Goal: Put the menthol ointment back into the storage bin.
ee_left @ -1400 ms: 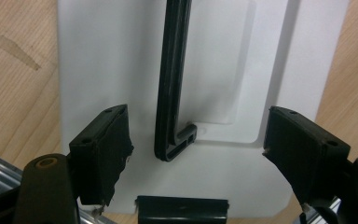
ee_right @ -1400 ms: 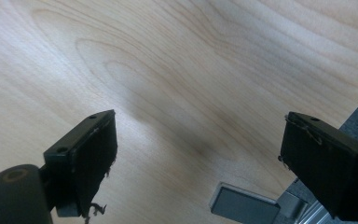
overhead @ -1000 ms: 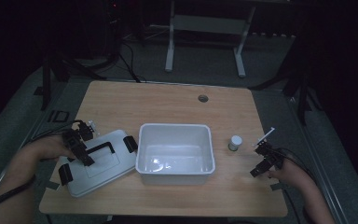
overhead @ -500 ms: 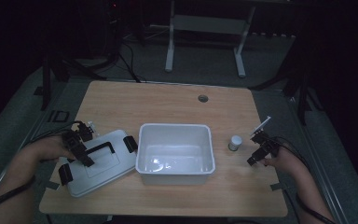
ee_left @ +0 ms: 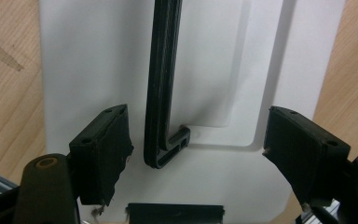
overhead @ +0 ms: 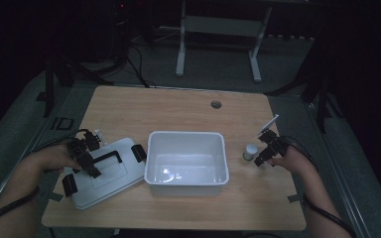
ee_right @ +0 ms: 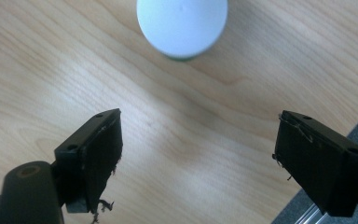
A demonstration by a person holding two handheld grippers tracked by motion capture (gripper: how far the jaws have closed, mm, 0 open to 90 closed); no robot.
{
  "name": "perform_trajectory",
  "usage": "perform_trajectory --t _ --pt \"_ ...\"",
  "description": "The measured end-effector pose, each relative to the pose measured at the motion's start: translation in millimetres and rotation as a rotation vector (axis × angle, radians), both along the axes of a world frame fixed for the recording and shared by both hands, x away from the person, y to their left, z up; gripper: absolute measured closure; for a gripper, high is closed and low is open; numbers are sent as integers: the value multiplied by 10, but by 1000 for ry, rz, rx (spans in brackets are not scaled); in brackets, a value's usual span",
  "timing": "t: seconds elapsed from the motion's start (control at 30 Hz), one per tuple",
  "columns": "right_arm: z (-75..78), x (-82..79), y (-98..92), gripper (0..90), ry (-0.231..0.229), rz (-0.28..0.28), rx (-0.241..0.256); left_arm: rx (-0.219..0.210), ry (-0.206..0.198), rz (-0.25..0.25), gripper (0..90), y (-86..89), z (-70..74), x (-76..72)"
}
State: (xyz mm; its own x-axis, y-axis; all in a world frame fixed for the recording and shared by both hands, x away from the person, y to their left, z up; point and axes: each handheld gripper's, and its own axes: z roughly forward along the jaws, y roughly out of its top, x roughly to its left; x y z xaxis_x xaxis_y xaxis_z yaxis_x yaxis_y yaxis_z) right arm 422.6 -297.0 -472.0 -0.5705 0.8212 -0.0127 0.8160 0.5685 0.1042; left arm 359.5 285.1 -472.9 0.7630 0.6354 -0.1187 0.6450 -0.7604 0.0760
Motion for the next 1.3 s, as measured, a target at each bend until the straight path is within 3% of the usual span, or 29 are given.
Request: perform_trajectory --t 0.13,0.77,1.07,1.3 --pt "-17 60 69 180 -1 11 11 -1 1 -3 226 -8 -7 1" --pt "-61 284 373 263 -14 111 -40 0 8 -4 227 7 -39 5" --pt "-131 382 385 411 -3 94 -65 8 24 -4 226 18 -81 1" --pt "-180 390 460 494 -7 118 -90 -4 22 -4 227 3 -87 5"
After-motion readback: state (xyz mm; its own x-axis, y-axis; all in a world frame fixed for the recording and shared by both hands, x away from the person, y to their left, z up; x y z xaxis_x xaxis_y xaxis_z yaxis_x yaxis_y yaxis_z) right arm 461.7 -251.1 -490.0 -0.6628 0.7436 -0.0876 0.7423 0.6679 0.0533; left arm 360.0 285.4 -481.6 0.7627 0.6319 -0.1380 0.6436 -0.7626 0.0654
